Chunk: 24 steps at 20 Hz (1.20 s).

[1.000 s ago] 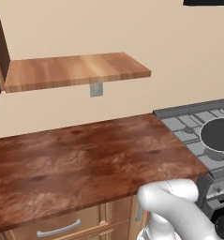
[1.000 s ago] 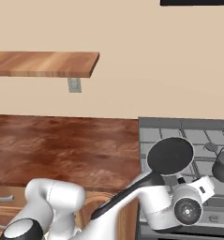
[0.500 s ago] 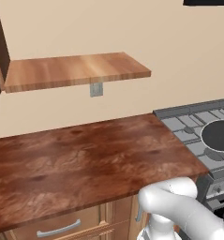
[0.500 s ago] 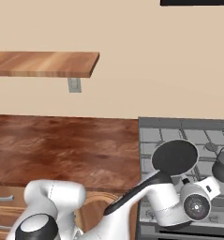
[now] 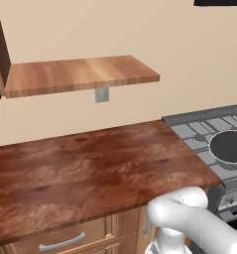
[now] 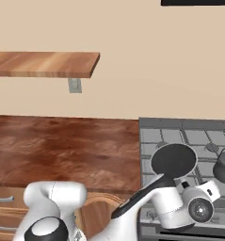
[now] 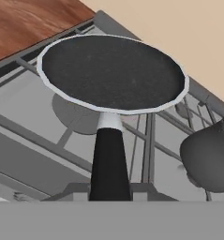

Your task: Pick the pan from the cabinet and place it on the stove. Then turn on the stove burner for the pan.

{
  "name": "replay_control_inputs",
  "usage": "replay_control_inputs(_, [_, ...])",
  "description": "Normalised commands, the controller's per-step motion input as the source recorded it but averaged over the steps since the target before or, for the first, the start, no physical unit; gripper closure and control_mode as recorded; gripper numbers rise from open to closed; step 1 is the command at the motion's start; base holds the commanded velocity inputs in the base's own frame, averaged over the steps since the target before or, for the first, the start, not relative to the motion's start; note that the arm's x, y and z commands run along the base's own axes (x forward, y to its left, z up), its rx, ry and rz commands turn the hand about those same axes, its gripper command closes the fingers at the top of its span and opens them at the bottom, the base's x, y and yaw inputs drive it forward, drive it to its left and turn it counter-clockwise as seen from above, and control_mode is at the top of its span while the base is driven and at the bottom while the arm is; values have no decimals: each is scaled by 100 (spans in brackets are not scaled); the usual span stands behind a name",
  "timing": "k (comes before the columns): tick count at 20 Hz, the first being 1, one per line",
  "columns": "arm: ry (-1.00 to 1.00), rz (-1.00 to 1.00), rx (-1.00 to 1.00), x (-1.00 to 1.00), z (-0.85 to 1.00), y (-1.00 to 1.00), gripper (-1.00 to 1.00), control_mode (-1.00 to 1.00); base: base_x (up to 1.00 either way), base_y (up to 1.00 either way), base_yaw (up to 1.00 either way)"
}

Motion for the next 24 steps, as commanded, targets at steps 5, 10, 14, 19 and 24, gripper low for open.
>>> replay_control_inputs(5, [4,2,1,24,-33,0,100,-100,0,0,0])
replay_control_inputs(10, [7,2,1,24,-34,-9,100,-100,0,0,0])
replay_control_inputs(14, [9,0,3,23,-32,-22,100,-100,0,0,0])
replay_control_inputs(19, [6,0,3,7,-36,-27,100,-100,0,0,0])
replay_control_inputs(24, [3,0,0,2,-38,-17,100,-100,0,0,0])
